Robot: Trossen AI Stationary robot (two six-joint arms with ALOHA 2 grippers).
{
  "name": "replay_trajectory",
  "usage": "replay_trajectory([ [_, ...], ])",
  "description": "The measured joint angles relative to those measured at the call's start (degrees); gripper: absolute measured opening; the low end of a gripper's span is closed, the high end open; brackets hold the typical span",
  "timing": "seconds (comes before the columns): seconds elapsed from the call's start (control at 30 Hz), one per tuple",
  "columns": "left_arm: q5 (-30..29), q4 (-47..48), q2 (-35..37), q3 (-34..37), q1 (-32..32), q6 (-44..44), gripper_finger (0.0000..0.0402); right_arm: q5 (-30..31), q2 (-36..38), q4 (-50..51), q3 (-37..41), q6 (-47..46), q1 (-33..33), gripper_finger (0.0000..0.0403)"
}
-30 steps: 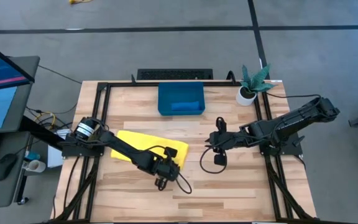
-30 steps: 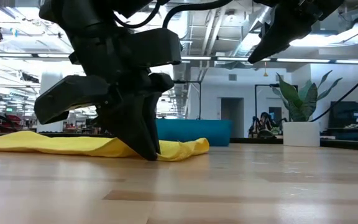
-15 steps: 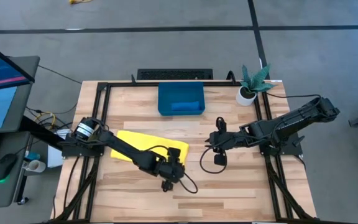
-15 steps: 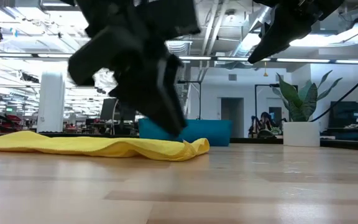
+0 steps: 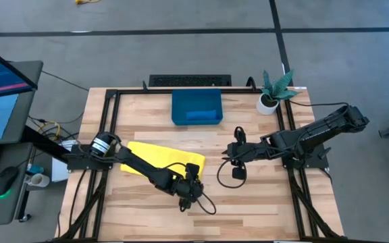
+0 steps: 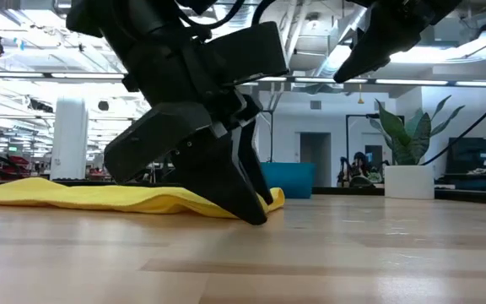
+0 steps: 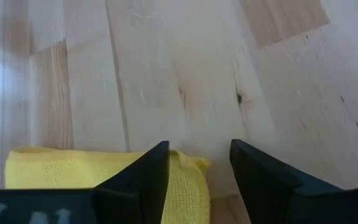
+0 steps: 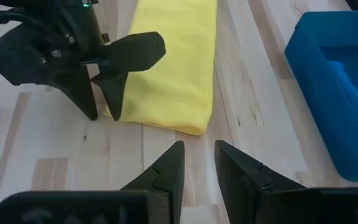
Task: Roll microfiber towels into tight, uniform cylinder then place into a basket
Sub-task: Fold the yellow towel
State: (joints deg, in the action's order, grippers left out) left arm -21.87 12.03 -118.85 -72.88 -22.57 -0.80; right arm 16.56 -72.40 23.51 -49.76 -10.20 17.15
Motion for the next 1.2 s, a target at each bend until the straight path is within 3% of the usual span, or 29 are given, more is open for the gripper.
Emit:
replay_trajectory([
  [0.4,-2.02,3.48,-0.13,-0.07,0.56,2.60,0.0155,-0.01,0.00,0.00,0.00,0.11,0.00,0.0111],
  [0.6,-3.03,4.59,-0.20,0.00,1.29,3.39,0.0111,0.00,0.00,0.00,0.00,0.11,0.00,0.0111],
  [0.9,-6.61,4.76,-0.39,0.24,0.75,-1.51,0.0010,0.00,0.00,0.00,0.00,0.11,0.02,0.0111],
  [1.2,-10.43,10.31,1.53,-4.83,-3.47,-3.29,0.0002,-0.02,0.00,-0.93,0.02,0.14,0.11,0.0111],
])
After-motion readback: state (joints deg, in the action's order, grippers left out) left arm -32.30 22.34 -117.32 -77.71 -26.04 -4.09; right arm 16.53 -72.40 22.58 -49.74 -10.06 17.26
